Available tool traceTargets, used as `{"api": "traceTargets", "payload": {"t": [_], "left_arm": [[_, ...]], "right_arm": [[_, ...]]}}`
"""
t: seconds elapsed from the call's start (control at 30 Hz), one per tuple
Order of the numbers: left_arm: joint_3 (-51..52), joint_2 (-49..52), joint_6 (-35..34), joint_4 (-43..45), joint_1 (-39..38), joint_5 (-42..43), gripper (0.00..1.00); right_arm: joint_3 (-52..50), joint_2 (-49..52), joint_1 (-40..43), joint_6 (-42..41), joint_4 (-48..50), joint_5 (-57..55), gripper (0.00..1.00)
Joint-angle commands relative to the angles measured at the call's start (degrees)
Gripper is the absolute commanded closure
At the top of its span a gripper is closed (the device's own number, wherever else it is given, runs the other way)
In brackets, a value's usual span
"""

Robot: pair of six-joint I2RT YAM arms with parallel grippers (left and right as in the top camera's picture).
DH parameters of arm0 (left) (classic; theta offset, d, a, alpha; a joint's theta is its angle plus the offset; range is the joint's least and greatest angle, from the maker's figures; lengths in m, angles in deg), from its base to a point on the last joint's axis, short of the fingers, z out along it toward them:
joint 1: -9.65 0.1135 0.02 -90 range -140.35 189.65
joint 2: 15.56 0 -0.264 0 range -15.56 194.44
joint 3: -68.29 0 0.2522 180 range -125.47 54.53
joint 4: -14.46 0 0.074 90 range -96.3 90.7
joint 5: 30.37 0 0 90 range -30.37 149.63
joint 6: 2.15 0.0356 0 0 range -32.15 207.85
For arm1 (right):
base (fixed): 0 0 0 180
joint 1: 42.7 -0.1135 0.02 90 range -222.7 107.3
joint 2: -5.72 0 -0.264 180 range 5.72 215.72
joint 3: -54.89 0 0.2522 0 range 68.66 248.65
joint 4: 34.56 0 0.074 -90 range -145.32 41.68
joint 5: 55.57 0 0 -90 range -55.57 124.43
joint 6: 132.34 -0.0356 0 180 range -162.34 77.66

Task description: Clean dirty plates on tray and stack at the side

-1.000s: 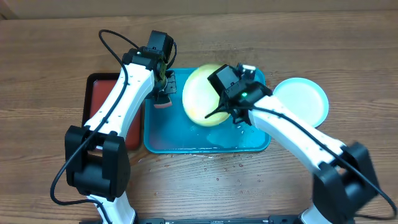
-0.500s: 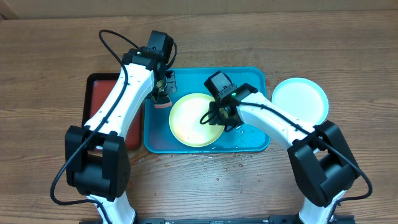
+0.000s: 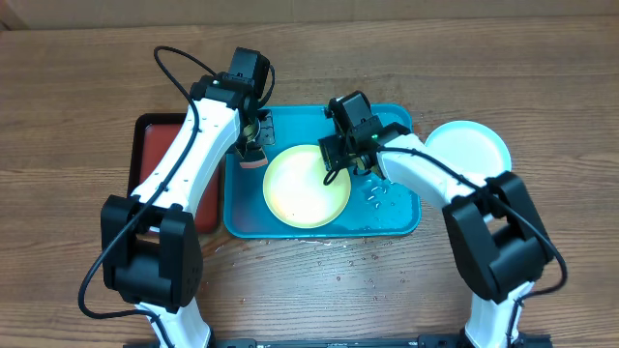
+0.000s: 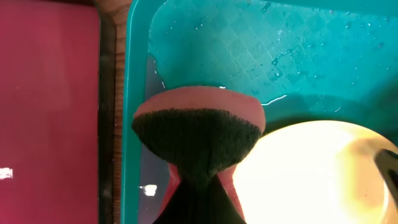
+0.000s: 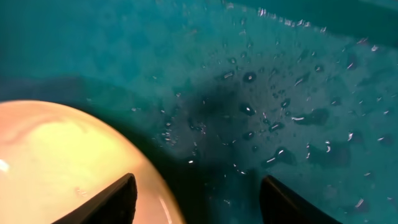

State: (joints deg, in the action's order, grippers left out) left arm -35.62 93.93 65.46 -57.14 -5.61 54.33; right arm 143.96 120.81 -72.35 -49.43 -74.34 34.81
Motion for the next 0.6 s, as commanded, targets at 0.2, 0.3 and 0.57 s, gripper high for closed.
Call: {"api": "traceTargets", "payload": {"t": [0.2, 0.3, 0.57], "left_arm": [[-0.6, -1.5, -0.7, 0.0, 0.0, 0.2, 0.96], [-0.6, -1.5, -0.7, 0.0, 0.0, 0.2, 0.96], [-0.6, -1.5, -0.7, 0.1, -0.1, 0.2, 0.96]], "right_arm": [[0.0, 1.0, 0.2, -6.6, -2.0, 2.3, 0.82], [0.0, 1.0, 0.2, -13.5, -5.3, 2.3, 0.92], [0.0, 1.0, 0.1, -41.9, -16.2, 2.1, 0.96]]}}
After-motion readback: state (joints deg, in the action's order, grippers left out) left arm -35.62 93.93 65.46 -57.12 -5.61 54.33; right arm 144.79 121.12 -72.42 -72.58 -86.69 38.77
